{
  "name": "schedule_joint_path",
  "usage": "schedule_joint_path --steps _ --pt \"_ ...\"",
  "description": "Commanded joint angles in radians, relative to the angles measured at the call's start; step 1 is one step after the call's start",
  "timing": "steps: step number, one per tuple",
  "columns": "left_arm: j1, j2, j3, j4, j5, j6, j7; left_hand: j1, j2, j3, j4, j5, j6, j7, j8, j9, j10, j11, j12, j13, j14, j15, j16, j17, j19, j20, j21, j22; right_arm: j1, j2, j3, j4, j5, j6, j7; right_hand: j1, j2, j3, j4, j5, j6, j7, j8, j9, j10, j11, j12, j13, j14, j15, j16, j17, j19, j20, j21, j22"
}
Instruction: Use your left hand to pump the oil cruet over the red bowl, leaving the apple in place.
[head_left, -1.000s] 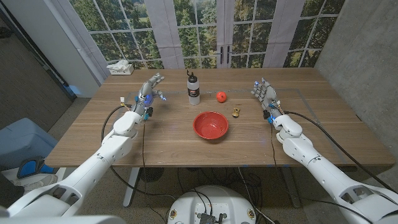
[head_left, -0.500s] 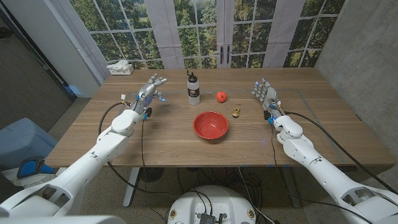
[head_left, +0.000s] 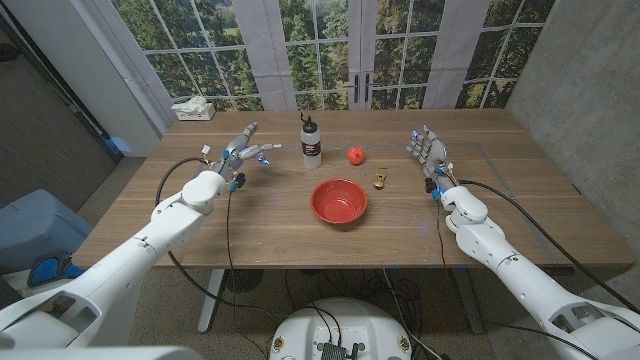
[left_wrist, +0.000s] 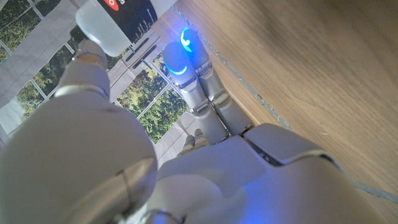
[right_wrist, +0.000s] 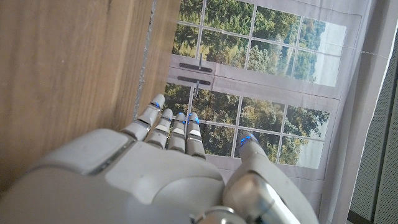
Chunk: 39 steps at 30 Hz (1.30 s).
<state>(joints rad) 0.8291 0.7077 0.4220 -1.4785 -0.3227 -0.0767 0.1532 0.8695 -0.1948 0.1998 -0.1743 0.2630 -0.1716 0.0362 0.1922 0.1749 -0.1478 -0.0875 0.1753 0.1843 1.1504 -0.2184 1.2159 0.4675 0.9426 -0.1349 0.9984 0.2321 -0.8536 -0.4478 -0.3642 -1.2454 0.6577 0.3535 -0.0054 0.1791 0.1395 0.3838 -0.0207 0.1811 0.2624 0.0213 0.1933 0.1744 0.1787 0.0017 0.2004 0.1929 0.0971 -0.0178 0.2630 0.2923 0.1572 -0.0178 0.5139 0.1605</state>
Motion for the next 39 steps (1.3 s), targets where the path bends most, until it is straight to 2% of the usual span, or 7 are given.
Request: schedule_joint_path --steps 1,9,14,17,20,31,39 --pt "-0.023 0.010 0.028 -0.007 0.028 0.081 0.002 0.016 0.004 -0.020 0.006 0.013 -0.146 -0.017 0.009 0.005 -0.017 0.003 0.008 0.002 -0.013 0.001 -0.003 0.015 -0.012 -0.076 -0.001 0.001 -0.005 0.001 0.002 -0.001 -0.004 0.004 -0.009 0.004 -0.007 -0.003 -0.003 -0.002 0.013 0.000 0.003 0.005 0.015 0.002 0.004 0.005 0.007 0.000 0.006 0.002 0.011 -0.003 -0.004 0.005" --pt "-0.034 -0.002 0.039 0.027 0.031 0.070 -0.003 0.009 0.018 -0.052 0.023 0.030 -0.132 -0.053 0.010 0.005 0.017 -0.020 0.022 0.001 -0.024 0.000 -0.017 0.021 0.000 -0.075 0.011 0.000 -0.005 0.002 0.001 -0.004 -0.004 0.003 -0.011 0.002 -0.008 -0.004 -0.005 -0.002 0.031 -0.008 0.008 0.005 0.021 0.005 0.005 0.005 0.013 0.003 0.009 0.001 0.019 0.001 -0.009 0.005" --pt "-0.037 -0.005 0.041 0.040 0.031 0.059 -0.005 0.007 0.020 -0.068 0.028 0.038 -0.122 -0.056 0.011 0.005 0.033 -0.023 0.025 0.001 -0.013 0.000 -0.026 0.013 0.011 -0.075 0.018 -0.004 -0.004 0.004 -0.001 -0.004 -0.008 0.006 -0.012 0.001 -0.008 -0.005 -0.006 -0.002 0.032 -0.007 0.007 0.005 0.021 0.006 0.005 0.005 0.014 0.002 0.009 0.001 0.021 0.003 -0.011 0.005" --pt "-0.036 -0.009 0.038 0.056 0.030 0.035 -0.005 0.006 0.024 -0.089 0.033 0.046 -0.063 -0.085 0.029 0.005 0.055 -0.034 0.027 0.000 0.006 0.000 -0.037 0.002 0.023 -0.075 0.025 -0.009 -0.006 0.002 -0.004 -0.014 -0.016 0.005 -0.020 0.001 -0.009 -0.005 -0.006 -0.002 0.034 -0.004 0.007 0.005 0.021 0.006 0.005 0.005 0.015 0.003 0.009 0.001 0.022 0.004 -0.013 0.005" --pt "-0.040 -0.008 0.040 0.070 0.024 0.017 -0.025 0.006 0.025 -0.099 0.035 0.050 -0.044 -0.086 0.032 0.005 0.077 -0.037 0.031 0.000 0.015 -0.001 -0.043 -0.004 0.027 -0.075 0.027 -0.012 -0.012 0.000 -0.005 -0.026 -0.022 0.005 -0.028 0.000 -0.010 -0.006 -0.007 -0.002 0.045 -0.005 0.010 0.005 0.022 0.007 0.005 0.005 0.015 0.004 0.009 0.000 0.024 0.004 -0.016 0.005" --pt "-0.110 -0.024 0.076 0.210 -0.025 -0.095 -0.229 -0.001 0.009 -0.156 0.037 0.082 -0.011 -0.066 0.025 0.006 0.126 -0.009 0.035 0.001 -0.007 -0.001 -0.089 -0.033 -0.019 -0.073 0.011 -0.021 -0.045 -0.026 -0.014 -0.130 -0.050 -0.045 -0.085 -0.003 -0.010 -0.008 -0.009 -0.002 0.050 -0.005 0.009 0.006 0.024 0.006 0.005 0.006 0.023 0.006 0.012 0.000 0.036 0.004 -0.020 0.006" --pt "-0.178 -0.051 0.098 0.334 -0.052 -0.183 -0.367 -0.004 0.008 -0.220 0.036 0.122 0.064 -0.088 0.036 0.010 0.145 -0.041 0.032 0.001 -0.011 -0.002 -0.109 -0.035 -0.019 -0.073 0.009 -0.026 -0.068 -0.032 -0.022 -0.187 -0.053 -0.073 -0.106 -0.006 -0.010 -0.009 -0.010 -0.002 0.052 -0.004 0.008 0.006 0.025 0.005 0.005 0.006 0.025 0.003 0.013 0.000 0.042 0.005 -0.024 0.006"
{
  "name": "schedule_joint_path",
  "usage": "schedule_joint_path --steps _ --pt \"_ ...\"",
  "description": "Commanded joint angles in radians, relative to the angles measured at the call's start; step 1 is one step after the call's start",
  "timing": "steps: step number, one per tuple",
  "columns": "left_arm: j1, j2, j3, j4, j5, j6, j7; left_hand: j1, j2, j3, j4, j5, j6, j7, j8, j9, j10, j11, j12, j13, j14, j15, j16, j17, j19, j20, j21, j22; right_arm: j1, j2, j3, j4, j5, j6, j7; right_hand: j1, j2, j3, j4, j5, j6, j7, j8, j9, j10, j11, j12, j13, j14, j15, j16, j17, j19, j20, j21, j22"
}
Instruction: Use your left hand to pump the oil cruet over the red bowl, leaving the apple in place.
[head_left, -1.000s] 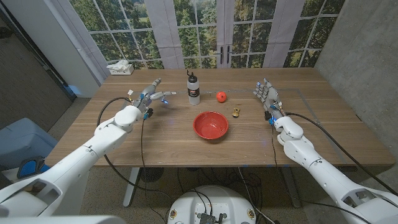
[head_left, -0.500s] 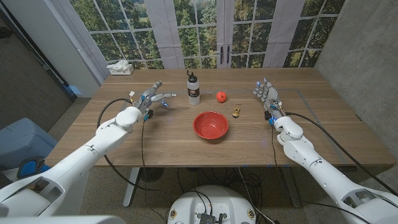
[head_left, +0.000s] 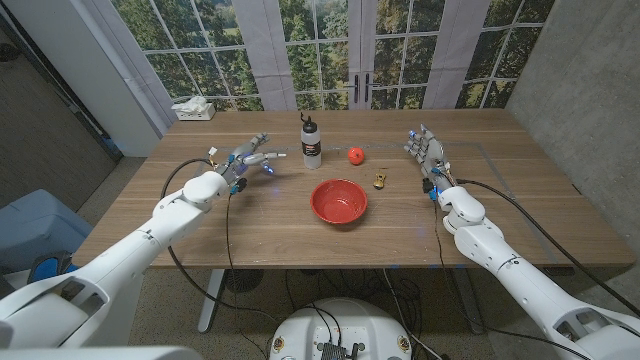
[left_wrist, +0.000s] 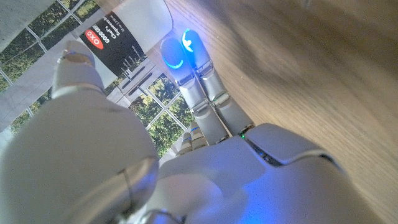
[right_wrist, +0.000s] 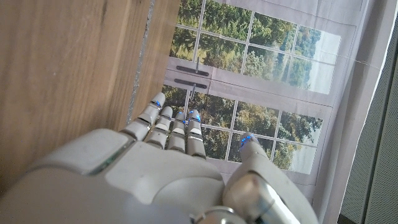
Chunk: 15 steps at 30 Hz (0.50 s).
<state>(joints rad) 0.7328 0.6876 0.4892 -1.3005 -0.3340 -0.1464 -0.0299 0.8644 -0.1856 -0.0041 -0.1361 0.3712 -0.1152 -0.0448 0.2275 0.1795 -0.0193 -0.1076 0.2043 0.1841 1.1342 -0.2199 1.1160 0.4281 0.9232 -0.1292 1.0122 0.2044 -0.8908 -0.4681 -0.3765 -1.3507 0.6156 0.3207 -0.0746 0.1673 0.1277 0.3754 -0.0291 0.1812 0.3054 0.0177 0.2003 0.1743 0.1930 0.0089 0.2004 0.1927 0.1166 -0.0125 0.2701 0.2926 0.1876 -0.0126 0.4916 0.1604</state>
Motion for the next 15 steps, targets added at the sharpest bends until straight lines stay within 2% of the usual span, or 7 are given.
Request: schedule_joint_path --steps 1,3,8,10,11,15 --pt "-0.089 -0.034 0.034 0.169 -0.041 -0.124 -0.198 0.005 0.002 -0.025 -0.003 0.021 -0.007 -0.017 -0.008 0.005 0.019 -0.032 0.002 0.001 0.007 0.000 -0.011 0.005 0.001 -0.080 -0.005 0.002 -0.032 -0.012 -0.012 -0.085 -0.007 -0.042 -0.030 0.006 0.002 -0.001 -0.001 -0.003 0.010 0.000 0.001 0.006 0.011 -0.002 0.005 0.006 0.006 -0.002 0.006 0.000 0.012 0.000 -0.002 0.006" --pt "-0.102 -0.039 0.041 0.186 -0.037 -0.141 -0.217 0.017 0.008 -0.033 -0.006 0.030 -0.014 -0.019 -0.015 0.005 0.032 -0.049 0.003 0.001 0.010 -0.001 -0.014 0.003 -0.001 -0.080 -0.005 0.002 -0.035 -0.015 -0.019 -0.100 -0.014 -0.057 -0.038 0.005 0.002 -0.001 -0.002 -0.002 0.010 -0.001 0.000 0.006 0.011 -0.002 0.005 0.006 0.007 -0.001 0.006 -0.001 0.012 0.000 -0.004 0.006" --pt "-0.126 -0.062 0.054 0.237 -0.020 -0.191 -0.228 0.030 0.012 -0.046 -0.007 0.043 -0.002 -0.030 -0.015 0.005 0.054 -0.062 0.007 0.001 0.009 -0.001 -0.021 -0.001 -0.006 -0.080 -0.005 0.003 -0.037 -0.012 -0.031 -0.119 -0.015 -0.075 -0.040 0.005 0.002 -0.001 -0.002 -0.002 0.011 0.001 -0.001 0.006 0.011 -0.002 0.005 0.006 0.007 0.001 0.006 -0.001 0.013 0.000 -0.006 0.006" --pt "-0.139 -0.082 0.058 0.284 -0.014 -0.223 -0.222 0.042 0.015 -0.059 -0.006 0.056 0.039 -0.046 -0.005 0.005 0.078 -0.073 0.011 0.001 0.013 -0.001 -0.025 -0.002 -0.005 -0.079 -0.004 0.004 -0.038 -0.004 -0.034 -0.117 -0.014 -0.064 -0.038 0.004 0.002 -0.002 -0.003 -0.002 0.011 0.001 -0.001 0.006 0.013 -0.003 0.005 0.006 0.007 0.002 0.006 -0.001 0.014 0.000 -0.007 0.006" --pt "-0.148 -0.094 0.059 0.310 -0.016 -0.236 -0.228 0.050 0.020 -0.074 -0.003 0.068 0.085 -0.051 0.003 0.004 0.109 -0.086 0.016 0.001 0.026 -0.001 -0.021 0.004 0.003 -0.079 0.001 0.005 -0.038 0.000 -0.035 -0.117 -0.016 -0.060 -0.039 0.004 0.002 -0.002 -0.003 -0.002 0.011 0.001 -0.001 0.006 0.012 -0.002 0.005 0.006 0.006 -0.001 0.006 -0.001 0.015 0.000 -0.008 0.006" --pt "-0.187 -0.135 0.071 0.416 -0.014 -0.301 -0.256 0.066 0.027 -0.090 0.001 0.082 0.120 -0.064 0.002 0.003 0.156 -0.101 0.022 0.001 0.050 -0.001 -0.021 0.000 0.027 -0.078 0.013 0.005 -0.037 0.000 -0.044 -0.128 -0.021 -0.072 -0.040 0.003 0.002 -0.002 -0.003 -0.002 0.011 0.002 -0.002 0.006 0.013 -0.002 0.005 0.006 0.007 0.000 0.006 -0.001 0.016 0.000 -0.011 0.006"
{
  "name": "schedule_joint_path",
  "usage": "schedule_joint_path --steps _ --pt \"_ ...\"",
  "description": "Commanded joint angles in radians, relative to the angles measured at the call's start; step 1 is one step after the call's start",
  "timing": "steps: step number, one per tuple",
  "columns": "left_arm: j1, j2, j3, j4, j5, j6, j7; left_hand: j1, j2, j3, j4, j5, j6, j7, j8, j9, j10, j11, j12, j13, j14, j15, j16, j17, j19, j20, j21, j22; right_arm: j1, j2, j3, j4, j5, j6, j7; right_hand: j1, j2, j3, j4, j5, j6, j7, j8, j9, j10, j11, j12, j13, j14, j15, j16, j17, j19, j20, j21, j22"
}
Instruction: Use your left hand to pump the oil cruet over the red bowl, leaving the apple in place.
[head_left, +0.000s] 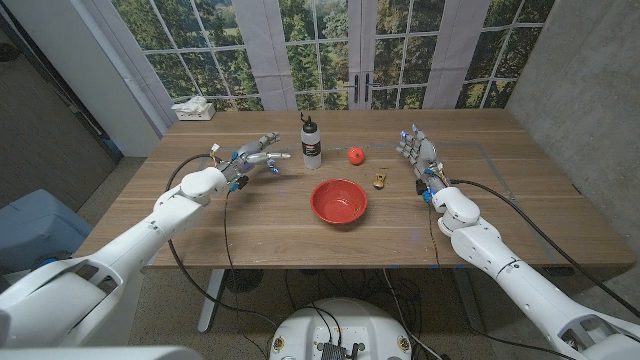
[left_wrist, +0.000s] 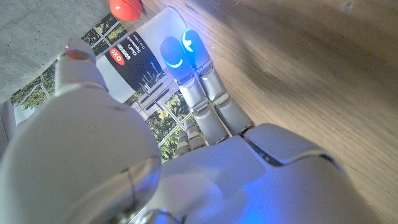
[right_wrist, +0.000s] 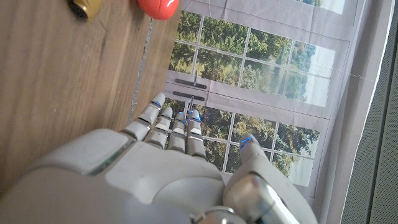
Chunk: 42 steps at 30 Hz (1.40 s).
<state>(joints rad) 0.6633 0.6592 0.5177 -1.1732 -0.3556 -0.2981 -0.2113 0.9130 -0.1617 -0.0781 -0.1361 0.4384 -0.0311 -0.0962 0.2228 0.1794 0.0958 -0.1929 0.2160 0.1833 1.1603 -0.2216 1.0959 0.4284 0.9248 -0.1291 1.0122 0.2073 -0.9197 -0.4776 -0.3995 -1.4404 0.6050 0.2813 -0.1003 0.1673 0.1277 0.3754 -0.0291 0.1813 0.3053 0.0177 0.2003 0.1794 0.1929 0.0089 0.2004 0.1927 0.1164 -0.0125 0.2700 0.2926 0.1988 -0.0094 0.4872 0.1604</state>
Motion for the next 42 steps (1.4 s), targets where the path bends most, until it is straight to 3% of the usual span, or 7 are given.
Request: schedule_joint_path --steps 1,5,11,17,21,30,42 --pt "-0.122 -0.113 0.045 0.302 0.010 -0.159 -0.074 0.023 0.003 -0.023 0.001 0.018 0.042 -0.013 0.004 0.002 0.057 -0.016 0.012 0.001 0.036 0.001 0.001 0.000 0.032 -0.079 0.016 0.002 -0.008 0.007 -0.024 -0.042 -0.013 -0.036 -0.013 0.003 0.002 -0.002 -0.004 -0.002 0.011 0.003 -0.002 0.001 0.013 -0.002 0.005 0.006 0.007 0.000 0.006 -0.001 0.005 -0.002 -0.007 0.006" --pt "-0.156 -0.137 0.056 0.369 0.010 -0.193 -0.104 0.043 -0.005 -0.063 0.005 0.037 0.090 -0.010 -0.005 0.002 0.108 -0.022 0.010 0.001 0.108 0.003 0.047 0.048 0.081 -0.081 0.054 0.020 -0.012 0.002 -0.027 -0.060 -0.019 -0.050 -0.024 0.002 0.002 -0.003 -0.004 -0.002 0.012 0.004 -0.003 0.001 0.013 -0.001 0.004 0.006 0.006 0.000 0.006 -0.001 0.006 -0.002 -0.010 0.006" --pt "-0.215 -0.187 0.073 0.495 0.013 -0.253 -0.145 0.048 -0.009 -0.080 0.005 0.045 0.088 -0.003 -0.015 0.002 0.106 -0.020 0.002 0.002 0.096 0.003 0.033 0.042 0.075 -0.080 0.061 0.026 -0.023 -0.005 -0.025 -0.080 -0.023 -0.059 -0.037 -0.001 0.002 -0.004 -0.003 -0.002 0.008 0.000 -0.005 0.001 0.013 -0.002 0.004 0.006 0.006 0.000 0.006 -0.001 0.008 -0.001 -0.013 0.006" --pt "-0.314 -0.272 0.098 0.701 0.016 -0.319 -0.200 0.055 -0.002 -0.101 0.009 0.061 0.077 0.005 -0.028 0.002 0.101 -0.006 -0.005 0.002 0.096 0.002 0.021 0.035 0.064 -0.080 0.060 0.021 -0.034 -0.013 -0.020 -0.095 -0.025 -0.064 -0.049 -0.005 0.001 -0.006 -0.003 -0.002 0.009 0.001 -0.006 0.001 0.014 -0.001 0.004 0.006 0.007 0.001 0.006 -0.001 0.010 -0.001 -0.018 0.006" --pt "-0.361 -0.313 0.117 0.779 0.024 -0.316 -0.202 0.065 0.009 -0.105 0.011 0.069 0.082 0.004 -0.029 0.003 0.114 -0.008 -0.003 0.002 0.095 0.001 0.009 0.022 0.067 -0.081 0.063 0.019 -0.044 -0.016 -0.013 -0.103 -0.022 -0.062 -0.056 -0.006 0.001 -0.006 -0.003 -0.002 0.009 0.002 -0.006 0.002 0.013 -0.001 0.003 0.006 0.007 0.000 0.005 -0.001 0.011 -0.001 -0.020 0.006" --pt "-0.410 -0.354 0.160 0.810 0.039 -0.230 -0.169 0.090 0.020 -0.116 0.012 0.080 0.097 0.002 -0.029 0.003 0.131 0.005 -0.004 0.003 0.108 0.001 0.001 0.007 0.068 -0.079 0.070 0.015 -0.056 -0.026 -0.004 -0.114 -0.020 -0.063 -0.063 -0.007 0.001 -0.007 -0.004 -0.002 0.010 0.002 -0.006 0.002 0.013 -0.001 0.003 0.006 0.007 0.000 0.005 -0.002 0.014 0.000 -0.025 0.007" --pt "-0.459 -0.395 0.218 0.815 0.042 -0.141 -0.165 0.101 0.040 -0.125 0.022 0.089 0.137 -0.042 -0.020 0.004 0.170 0.023 0.003 0.003 0.112 0.000 -0.012 -0.009 0.063 -0.078 0.074 0.012 -0.069 -0.030 0.008 -0.117 -0.022 -0.052 -0.075 -0.008 0.000 -0.008 -0.007 -0.002 0.011 0.004 -0.007 0.002 0.013 -0.001 0.003 0.006 0.008 0.001 0.005 -0.003 0.017 0.001 -0.033 0.007"
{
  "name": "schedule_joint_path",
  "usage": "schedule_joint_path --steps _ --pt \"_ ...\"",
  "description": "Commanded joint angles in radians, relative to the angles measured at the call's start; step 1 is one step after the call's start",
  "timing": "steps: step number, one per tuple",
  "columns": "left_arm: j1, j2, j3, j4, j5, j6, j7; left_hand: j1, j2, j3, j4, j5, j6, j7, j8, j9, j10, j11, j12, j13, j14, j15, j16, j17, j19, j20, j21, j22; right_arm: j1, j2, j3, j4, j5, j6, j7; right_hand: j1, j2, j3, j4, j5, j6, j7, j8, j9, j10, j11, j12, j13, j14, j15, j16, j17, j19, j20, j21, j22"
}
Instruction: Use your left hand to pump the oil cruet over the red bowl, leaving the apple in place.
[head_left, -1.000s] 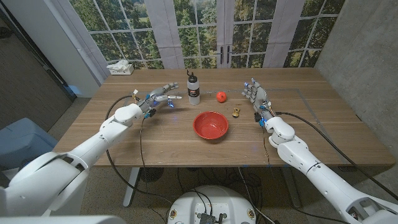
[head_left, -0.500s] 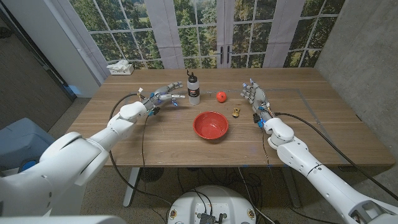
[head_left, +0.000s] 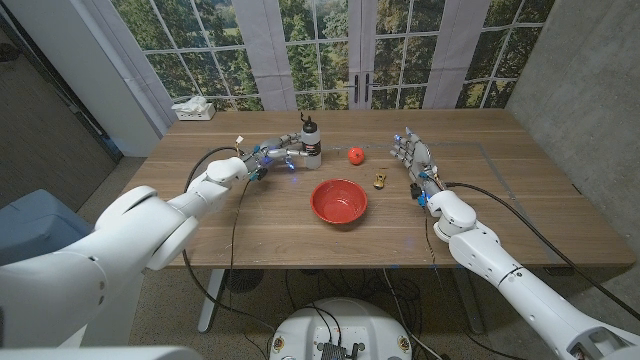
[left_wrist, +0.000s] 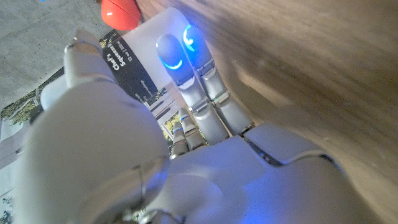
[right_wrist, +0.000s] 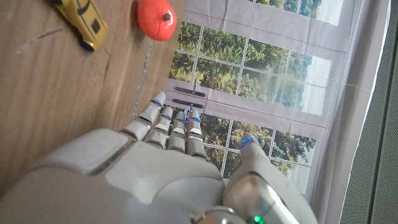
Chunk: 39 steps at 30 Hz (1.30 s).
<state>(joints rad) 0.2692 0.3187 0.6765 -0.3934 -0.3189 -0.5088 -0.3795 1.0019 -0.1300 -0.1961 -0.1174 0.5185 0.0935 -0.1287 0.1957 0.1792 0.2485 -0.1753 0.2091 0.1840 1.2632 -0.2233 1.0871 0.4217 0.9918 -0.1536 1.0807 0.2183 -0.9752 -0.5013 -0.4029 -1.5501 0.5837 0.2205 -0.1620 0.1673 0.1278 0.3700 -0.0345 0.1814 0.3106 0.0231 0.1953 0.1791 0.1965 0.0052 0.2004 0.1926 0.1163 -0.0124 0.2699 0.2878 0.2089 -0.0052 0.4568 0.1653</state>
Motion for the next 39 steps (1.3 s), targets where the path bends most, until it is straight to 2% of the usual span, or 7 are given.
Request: schedule_joint_path --steps 1,8,14,18,22,27,39 --pt "-0.068 -0.058 0.063 0.036 0.005 0.075 0.004 0.013 0.010 -0.008 0.005 0.010 0.014 -0.014 0.007 0.004 0.020 0.006 0.010 0.002 0.010 0.002 -0.003 -0.002 -0.004 -0.053 0.006 0.001 -0.015 -0.005 0.013 -0.008 0.005 0.010 -0.012 -0.008 0.000 -0.003 -0.002 -0.002 0.006 -0.001 -0.002 0.002 0.010 0.002 0.002 0.006 0.008 0.000 0.005 0.002 0.007 -0.003 -0.004 0.002" --pt "-0.088 -0.071 0.092 0.036 0.008 0.096 -0.013 0.020 0.028 -0.008 0.011 0.013 0.038 -0.035 0.012 0.004 0.023 0.016 0.005 0.003 0.011 0.002 -0.010 -0.007 -0.007 -0.055 0.010 0.001 -0.028 -0.008 0.022 -0.012 0.004 0.015 -0.023 -0.008 0.000 -0.003 -0.004 -0.002 0.006 0.000 -0.003 0.002 0.010 0.002 0.002 0.006 0.008 0.001 0.004 0.001 0.009 -0.002 -0.008 0.002" --pt "-0.096 -0.087 0.090 0.037 -0.013 0.128 -0.029 0.129 0.150 0.048 0.010 -0.015 0.210 -0.072 0.047 0.007 0.119 -0.004 0.009 0.003 0.040 0.001 -0.027 -0.038 -0.010 -0.057 0.058 0.012 -0.030 -0.007 0.025 -0.008 0.005 0.019 -0.025 -0.009 0.000 -0.003 -0.005 -0.002 0.005 0.001 -0.003 0.002 0.011 0.002 0.003 0.006 0.008 0.002 0.004 0.001 0.010 -0.002 -0.010 0.002" --pt "-0.098 -0.094 0.081 0.038 -0.028 0.144 -0.032 0.187 0.228 0.101 0.005 -0.093 0.366 -0.029 0.073 0.009 0.244 -0.010 0.019 0.003 0.077 0.001 -0.026 -0.042 -0.012 -0.056 0.112 0.017 -0.027 -0.004 0.026 0.001 0.008 0.021 -0.023 -0.009 0.000 -0.003 -0.006 -0.002 0.005 0.001 -0.003 0.002 0.012 0.003 0.003 0.006 0.008 0.005 0.004 0.000 0.011 -0.001 -0.014 0.002" --pt "-0.094 -0.095 0.075 0.037 -0.035 0.134 -0.027 0.175 0.271 0.126 0.020 -0.141 0.468 0.014 0.082 0.010 0.352 -0.004 0.033 0.003 0.089 0.003 -0.026 -0.023 -0.025 -0.055 0.140 0.009 -0.021 -0.002 0.024 0.010 0.009 0.017 -0.020 -0.010 0.000 -0.003 -0.006 -0.002 0.005 0.001 -0.003 0.002 0.011 0.003 0.002 0.006 0.009 0.005 0.004 0.000 0.012 -0.001 -0.017 0.002" --pt "-0.093 -0.094 0.070 0.037 -0.036 0.125 -0.026 0.157 0.291 0.139 0.037 -0.156 0.513 0.018 0.077 0.011 0.436 -0.002 0.047 0.003 0.093 0.004 -0.028 -0.011 -0.029 -0.052 0.141 -0.007 -0.015 -0.002 0.023 0.019 0.014 0.016 -0.011 -0.010 0.000 -0.003 -0.007 -0.002 0.005 0.001 -0.004 0.002 0.012 0.003 0.002 0.006 0.008 0.005 0.003 0.000 0.013 -0.001 -0.018 0.002" --pt "-0.077 -0.077 0.052 0.027 -0.032 -0.004 -0.065 0.145 0.295 0.149 0.049 -0.161 0.496 0.029 0.050 0.011 0.419 0.000 0.024 0.002 0.094 0.005 -0.032 -0.001 -0.026 -0.054 0.135 -0.022 -0.027 0.001 0.029 0.019 0.015 0.040 -0.008 -0.011 0.001 -0.004 -0.009 -0.002 0.005 0.000 -0.004 0.002 0.017 0.006 0.004 0.006 0.010 0.010 0.003 -0.001 0.015 0.002 -0.026 0.002"
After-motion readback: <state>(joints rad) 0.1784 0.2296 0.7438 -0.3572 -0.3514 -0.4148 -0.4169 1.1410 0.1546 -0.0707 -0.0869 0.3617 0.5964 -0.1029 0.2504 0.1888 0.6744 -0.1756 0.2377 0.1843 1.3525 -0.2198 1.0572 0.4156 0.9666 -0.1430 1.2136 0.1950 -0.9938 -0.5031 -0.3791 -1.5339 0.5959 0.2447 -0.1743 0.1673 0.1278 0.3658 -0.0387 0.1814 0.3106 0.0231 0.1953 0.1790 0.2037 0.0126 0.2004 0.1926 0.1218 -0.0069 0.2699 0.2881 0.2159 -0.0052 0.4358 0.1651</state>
